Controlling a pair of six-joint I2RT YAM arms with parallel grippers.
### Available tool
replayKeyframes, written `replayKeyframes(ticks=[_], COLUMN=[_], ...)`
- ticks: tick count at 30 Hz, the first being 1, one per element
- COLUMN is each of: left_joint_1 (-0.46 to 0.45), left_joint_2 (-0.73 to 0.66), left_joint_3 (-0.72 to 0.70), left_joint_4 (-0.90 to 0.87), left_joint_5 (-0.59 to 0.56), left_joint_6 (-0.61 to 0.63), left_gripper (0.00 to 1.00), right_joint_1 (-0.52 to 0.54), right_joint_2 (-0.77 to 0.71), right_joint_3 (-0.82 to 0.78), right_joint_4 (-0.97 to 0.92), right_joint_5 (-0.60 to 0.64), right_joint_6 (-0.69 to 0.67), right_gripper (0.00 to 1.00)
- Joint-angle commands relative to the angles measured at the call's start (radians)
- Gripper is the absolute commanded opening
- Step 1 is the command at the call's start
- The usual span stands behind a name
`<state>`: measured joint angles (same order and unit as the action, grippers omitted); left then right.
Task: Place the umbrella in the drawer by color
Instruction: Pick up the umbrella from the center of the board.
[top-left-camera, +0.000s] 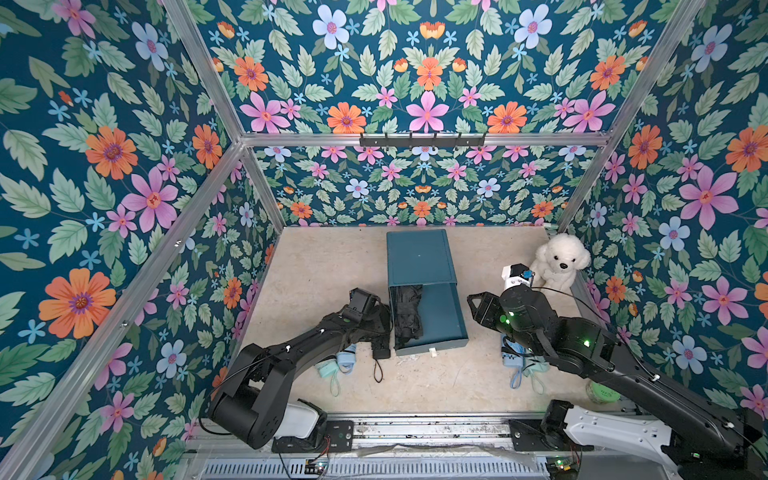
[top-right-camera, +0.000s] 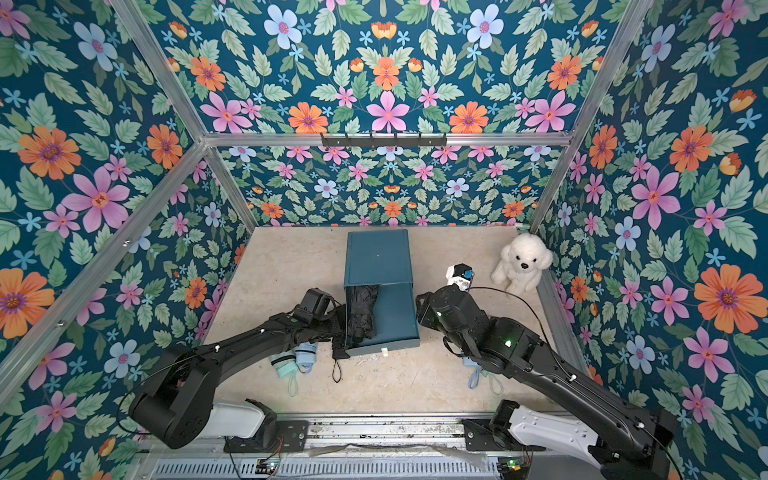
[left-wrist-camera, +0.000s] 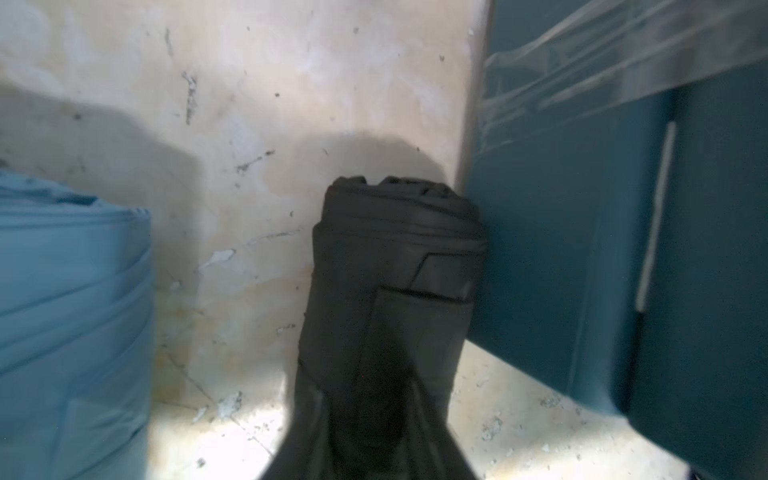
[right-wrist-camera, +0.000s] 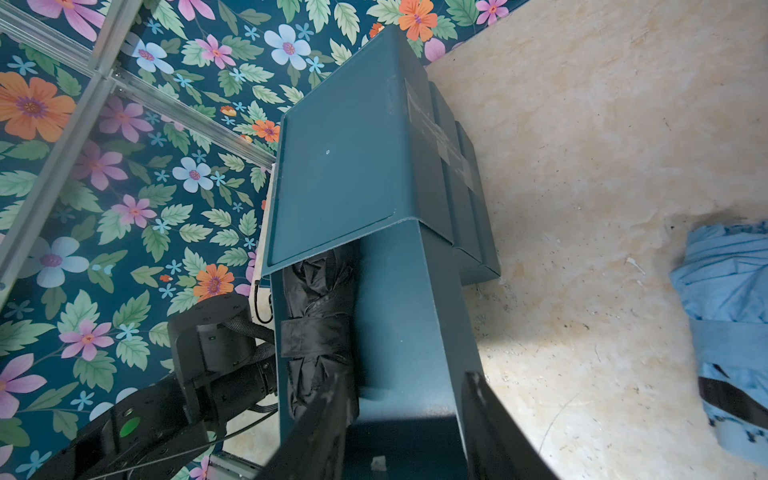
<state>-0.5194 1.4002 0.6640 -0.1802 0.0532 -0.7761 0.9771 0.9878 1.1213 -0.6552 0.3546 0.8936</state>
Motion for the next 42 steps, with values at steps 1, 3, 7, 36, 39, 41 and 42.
replayKeyframes(ticks=[1, 3, 7, 36, 39, 41, 42], left_joint_1=[0.001, 0.001, 0.002, 0.001, 0.001, 0.001, 0.001], left_joint_2=[0.009, 0.005, -0.017, -0.412, -0.417, -0.422, -0.422], left_joint_3=[0.001, 0.010, 0.032, 0.512, 0.522, 0.523, 0.525], left_joint_4=[-0.090, -0.110, -0.149, -0.361, -0.361, -0.357, -0.355], left_joint_5=[-0.054, -0.071, -0.094, -0.005, 0.007, 0.013, 0.016], left_joint_6=[0.007, 0.010, 0.018, -0.001, -0.004, -0.007, -0.007], left_gripper=[0.16, 0.05, 0.00, 0.00, 0.00, 0.00, 0.00], right_joint_1=[0.003, 0.004, 0.014, 0.078, 0.059, 0.047, 0.045], right_joint_2=[-0.003, -0.004, -0.003, 0.543, 0.578, 0.598, 0.608], right_joint_3=[0.005, 0.006, 0.014, 0.393, 0.418, 0.430, 0.436], right_joint_4=[0.021, 0.024, 0.025, 0.348, 0.360, 0.380, 0.390], right_joint_5=[-0.006, -0.010, -0.014, -0.404, -0.423, -0.451, -0.467], right_joint_6=[-0.001, 0.002, -0.004, -0.204, -0.208, -0.203, -0.202], right_gripper=[0.49, 0.49, 0.49, 0.72, 0.72, 0.70, 0.70])
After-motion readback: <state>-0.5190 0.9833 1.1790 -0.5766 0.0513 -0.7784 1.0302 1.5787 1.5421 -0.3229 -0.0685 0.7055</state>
